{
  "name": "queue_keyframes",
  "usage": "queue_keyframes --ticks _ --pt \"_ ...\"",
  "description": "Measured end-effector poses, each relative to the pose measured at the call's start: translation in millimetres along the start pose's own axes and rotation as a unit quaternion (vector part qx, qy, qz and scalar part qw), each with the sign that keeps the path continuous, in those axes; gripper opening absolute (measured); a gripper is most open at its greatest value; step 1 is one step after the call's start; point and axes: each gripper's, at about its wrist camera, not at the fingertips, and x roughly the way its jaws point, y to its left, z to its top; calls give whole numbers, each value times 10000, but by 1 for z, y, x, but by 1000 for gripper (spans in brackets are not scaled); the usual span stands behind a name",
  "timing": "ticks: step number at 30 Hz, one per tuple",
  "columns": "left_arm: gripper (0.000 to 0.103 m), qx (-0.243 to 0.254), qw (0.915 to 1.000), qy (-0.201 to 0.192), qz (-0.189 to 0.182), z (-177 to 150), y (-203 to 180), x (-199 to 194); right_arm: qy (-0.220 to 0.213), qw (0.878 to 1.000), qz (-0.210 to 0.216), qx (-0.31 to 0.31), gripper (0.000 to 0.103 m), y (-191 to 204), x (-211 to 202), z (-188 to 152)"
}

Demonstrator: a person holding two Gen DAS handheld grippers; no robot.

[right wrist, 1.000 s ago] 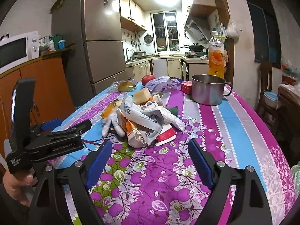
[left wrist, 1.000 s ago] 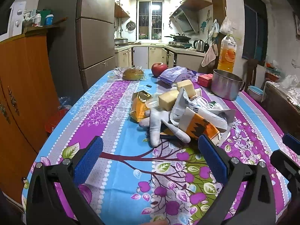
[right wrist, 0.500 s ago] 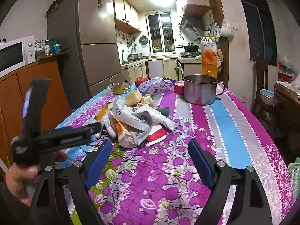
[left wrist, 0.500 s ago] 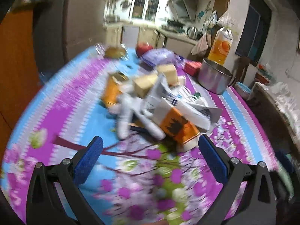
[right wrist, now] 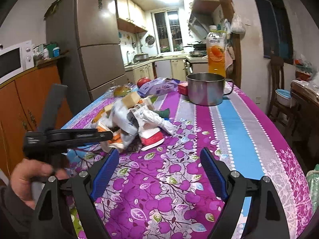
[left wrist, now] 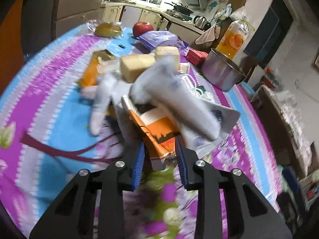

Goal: Collect trash
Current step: 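Grasp the orange-and-white wrapper with the left tool while the right tool grasps the white printed bag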

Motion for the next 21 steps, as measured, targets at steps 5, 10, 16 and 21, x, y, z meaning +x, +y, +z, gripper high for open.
queue_keyframes --ticks 5,10,16,21 --pt "15 -88 9999 113 -52 -10 36 -12 87 9997 166 -123 80 1 9 4" --pt "16 -82 9998 127 -101 -6 38 -10 151 9993 315 -157 80 9 22 11" --pt "30 -206 9996 158 -83 0 38 6 342 9984 381 246 80 -6 34 14" --pt "30 -118 9995 220 -178 5 30 14 495 9954 170 802 80 -44 31 3"
